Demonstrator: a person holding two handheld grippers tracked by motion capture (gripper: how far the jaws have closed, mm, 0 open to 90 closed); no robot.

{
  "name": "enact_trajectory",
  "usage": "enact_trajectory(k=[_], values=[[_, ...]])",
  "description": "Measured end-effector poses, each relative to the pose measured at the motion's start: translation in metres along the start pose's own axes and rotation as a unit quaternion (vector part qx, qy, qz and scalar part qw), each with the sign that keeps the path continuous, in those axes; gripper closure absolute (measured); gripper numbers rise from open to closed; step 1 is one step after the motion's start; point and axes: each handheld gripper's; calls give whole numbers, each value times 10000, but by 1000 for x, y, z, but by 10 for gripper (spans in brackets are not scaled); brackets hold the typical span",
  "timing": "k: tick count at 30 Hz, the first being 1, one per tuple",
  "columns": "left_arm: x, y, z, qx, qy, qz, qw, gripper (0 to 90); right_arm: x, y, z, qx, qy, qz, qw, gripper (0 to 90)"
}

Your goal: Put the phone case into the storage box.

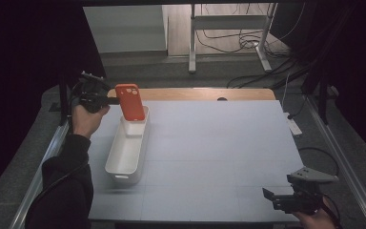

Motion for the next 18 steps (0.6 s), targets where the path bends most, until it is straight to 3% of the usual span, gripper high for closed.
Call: enact_trajectory(k=[18], values=[[-12,-2,27,102,-162,-75,9998,891,0,0,0,18,-10,-26,10000,2]])
Point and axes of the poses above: each handheld gripper's, and its own axes: z roughly forward along the jaws, x roughly out of its top, y roughly to its right, and after that the axes turned 8 degrees about x, right-handed
